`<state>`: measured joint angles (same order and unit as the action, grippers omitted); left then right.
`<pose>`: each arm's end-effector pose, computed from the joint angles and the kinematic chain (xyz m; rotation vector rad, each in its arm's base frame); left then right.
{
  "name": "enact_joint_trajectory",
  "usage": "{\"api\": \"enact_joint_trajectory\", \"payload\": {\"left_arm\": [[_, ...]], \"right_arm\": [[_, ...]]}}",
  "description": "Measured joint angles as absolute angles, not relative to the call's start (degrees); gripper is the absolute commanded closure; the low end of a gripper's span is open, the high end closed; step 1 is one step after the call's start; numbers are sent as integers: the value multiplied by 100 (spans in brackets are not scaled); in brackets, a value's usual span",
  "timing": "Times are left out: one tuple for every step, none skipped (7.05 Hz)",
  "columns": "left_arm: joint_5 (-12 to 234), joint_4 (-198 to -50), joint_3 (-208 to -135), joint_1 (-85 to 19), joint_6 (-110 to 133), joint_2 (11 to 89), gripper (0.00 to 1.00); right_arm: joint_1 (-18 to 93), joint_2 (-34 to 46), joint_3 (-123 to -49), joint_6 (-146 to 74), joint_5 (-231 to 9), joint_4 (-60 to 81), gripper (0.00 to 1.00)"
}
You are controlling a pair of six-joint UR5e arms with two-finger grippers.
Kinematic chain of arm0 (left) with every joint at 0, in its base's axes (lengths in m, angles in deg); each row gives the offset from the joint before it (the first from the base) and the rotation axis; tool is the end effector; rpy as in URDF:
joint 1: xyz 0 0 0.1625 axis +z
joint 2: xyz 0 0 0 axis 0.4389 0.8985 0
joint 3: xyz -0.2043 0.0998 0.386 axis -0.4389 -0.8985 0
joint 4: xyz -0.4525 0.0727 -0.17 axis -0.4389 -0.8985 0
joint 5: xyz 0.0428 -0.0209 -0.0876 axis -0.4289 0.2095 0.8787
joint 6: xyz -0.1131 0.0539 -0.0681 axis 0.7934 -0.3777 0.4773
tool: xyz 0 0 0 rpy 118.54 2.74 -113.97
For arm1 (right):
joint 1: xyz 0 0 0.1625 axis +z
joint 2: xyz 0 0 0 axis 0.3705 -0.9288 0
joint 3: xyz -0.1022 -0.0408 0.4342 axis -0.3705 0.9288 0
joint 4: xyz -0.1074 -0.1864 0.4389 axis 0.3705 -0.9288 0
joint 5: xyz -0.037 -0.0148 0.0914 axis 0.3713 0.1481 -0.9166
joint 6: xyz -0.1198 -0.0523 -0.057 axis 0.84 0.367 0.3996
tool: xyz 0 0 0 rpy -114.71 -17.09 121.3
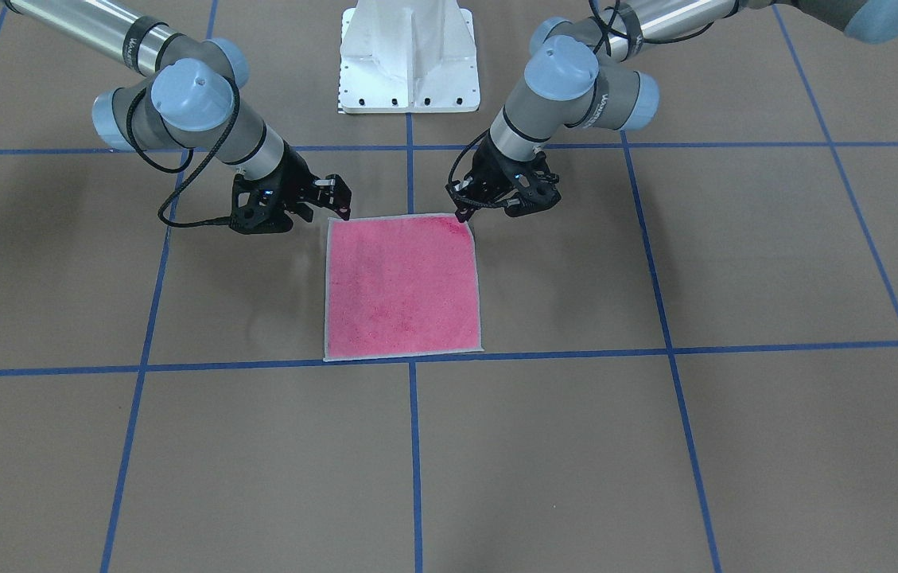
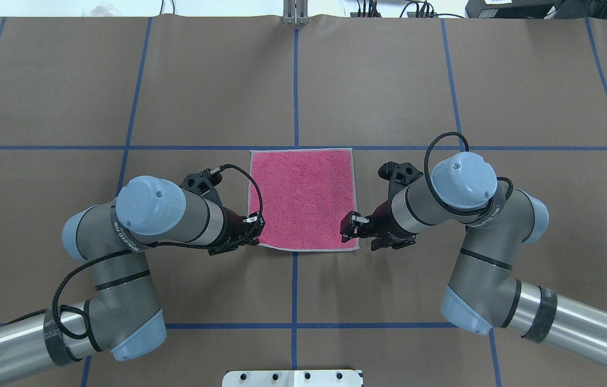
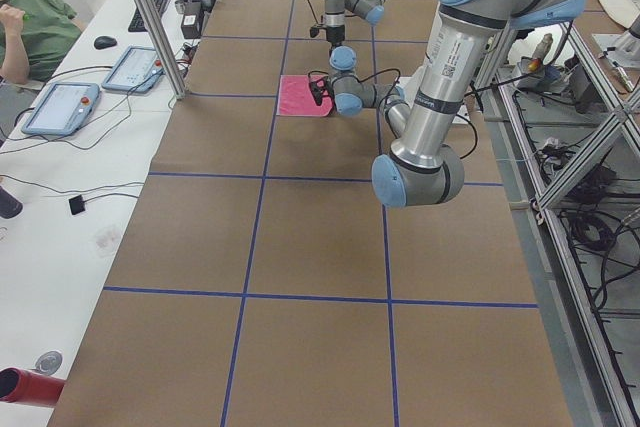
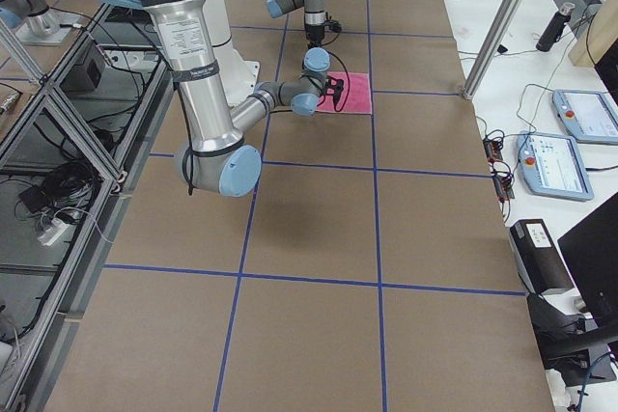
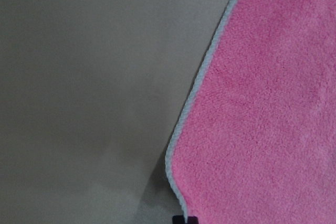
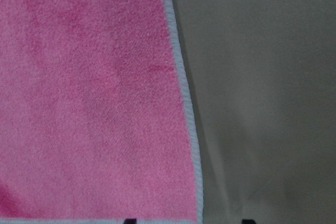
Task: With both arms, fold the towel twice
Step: 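Lower the right gripper to the towel's other near corner while the left holds, then close both grippers on the near corners of the pink towel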
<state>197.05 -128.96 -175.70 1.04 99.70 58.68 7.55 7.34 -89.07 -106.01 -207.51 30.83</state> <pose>0.6603 -0.4075 0.2675 -0.1563 1.1523 -0.4156 -0.6134 -0.4174 0.3360 -0.1493 -1.1219 0.1319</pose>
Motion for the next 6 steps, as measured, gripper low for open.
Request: {"api": "enact_joint_trajectory", "payload": {"left_arm": [[19706,-12896,-17572,106,9970,5873,100],[19707,-12894,-17575,107,9970,5876,100],[19707,-12891,-17578,106,9970,5878,100],[19707,-12889,-17578,103,9970,5879,100],[19707,-12886,-17579,100,9970,5879,100],[19711,-12882,-17584,100,9970,5880,100]], "right_arm": [[737,737,-8874,-10601,-20749,3078,28],[731,742,-8840,-10601,-20748,3073,29],[729,753,-8818,-10601,-20748,3073,33],[726,773,-8808,-10601,-20748,3074,34],[726,790,-8794,-10601,-20748,3072,34],[726,797,-8778,-10601,-20748,3070,34]]}}
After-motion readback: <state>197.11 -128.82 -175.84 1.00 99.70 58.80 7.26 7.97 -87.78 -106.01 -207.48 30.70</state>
